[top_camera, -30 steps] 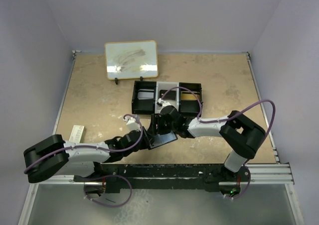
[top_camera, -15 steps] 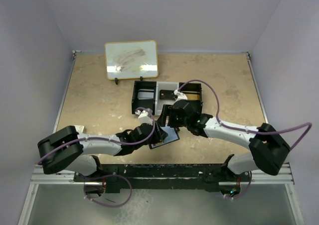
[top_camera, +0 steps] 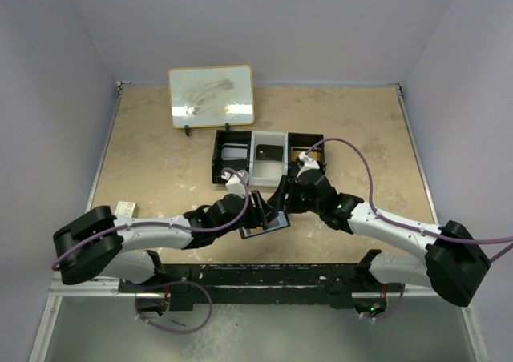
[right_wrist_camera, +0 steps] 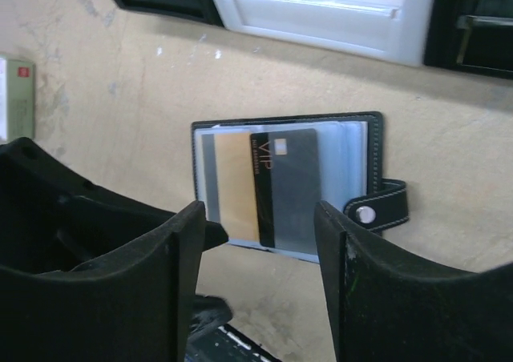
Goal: Take the credit cards out of the card holder
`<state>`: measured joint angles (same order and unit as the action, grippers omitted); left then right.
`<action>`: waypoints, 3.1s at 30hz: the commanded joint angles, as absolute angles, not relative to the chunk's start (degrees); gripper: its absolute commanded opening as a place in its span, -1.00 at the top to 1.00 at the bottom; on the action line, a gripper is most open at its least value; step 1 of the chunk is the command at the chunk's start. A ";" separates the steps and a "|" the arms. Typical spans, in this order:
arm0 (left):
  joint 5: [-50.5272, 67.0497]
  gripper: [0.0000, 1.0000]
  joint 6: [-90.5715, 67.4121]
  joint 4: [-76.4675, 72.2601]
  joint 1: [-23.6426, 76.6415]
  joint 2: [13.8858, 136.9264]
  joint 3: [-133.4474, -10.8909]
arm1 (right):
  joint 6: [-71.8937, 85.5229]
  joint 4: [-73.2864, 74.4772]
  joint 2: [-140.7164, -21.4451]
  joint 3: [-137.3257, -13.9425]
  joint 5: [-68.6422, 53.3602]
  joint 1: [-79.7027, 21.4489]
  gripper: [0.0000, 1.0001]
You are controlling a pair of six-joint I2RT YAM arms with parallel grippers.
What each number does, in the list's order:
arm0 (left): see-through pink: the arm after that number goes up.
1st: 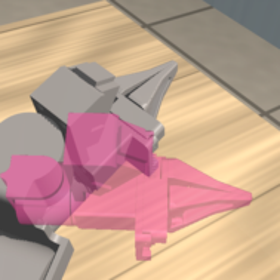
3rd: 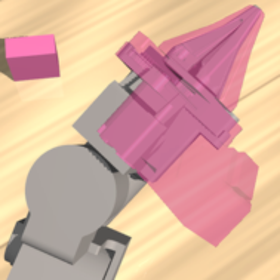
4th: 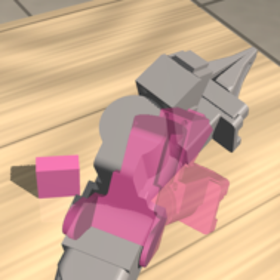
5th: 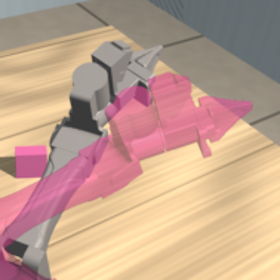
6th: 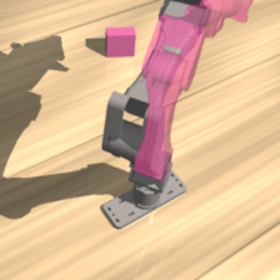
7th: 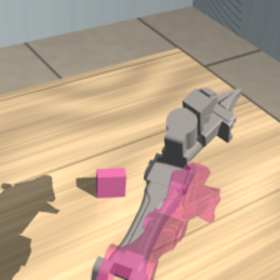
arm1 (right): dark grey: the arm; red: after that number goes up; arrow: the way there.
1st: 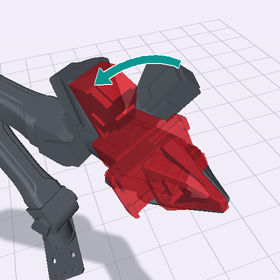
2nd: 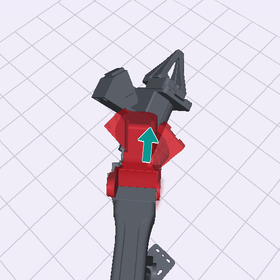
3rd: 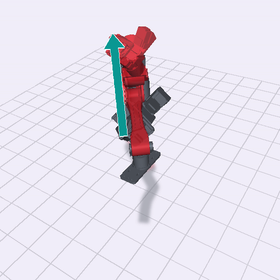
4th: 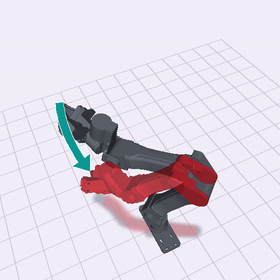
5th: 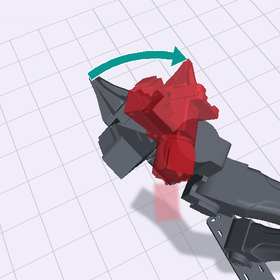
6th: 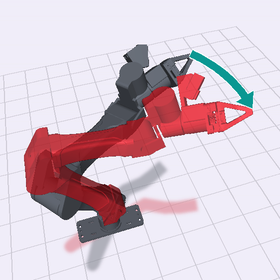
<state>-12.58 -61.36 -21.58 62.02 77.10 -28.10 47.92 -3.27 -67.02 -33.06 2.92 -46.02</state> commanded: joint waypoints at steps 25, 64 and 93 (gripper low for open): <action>-20.57 -0.11 -68.55 -29.12 61.16 80.63 -23.24 | 44.69 -11.46 -82.44 -30.45 -1.19 -46.13 0.37; -17.71 1.00 -72.96 -46.71 59.94 85.53 -14.90 | 48.69 -12.86 -80.50 -25.37 -0.89 -46.05 0.33; -15.50 0.62 -73.40 -50.22 59.90 88.58 -16.49 | 45.05 -15.06 -82.97 -26.74 -3.74 -46.14 0.43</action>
<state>-16.80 -72.90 -45.21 59.96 87.20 -14.70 46.76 -19.31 -81.03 -27.11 -3.20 -45.84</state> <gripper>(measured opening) 0.205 0.289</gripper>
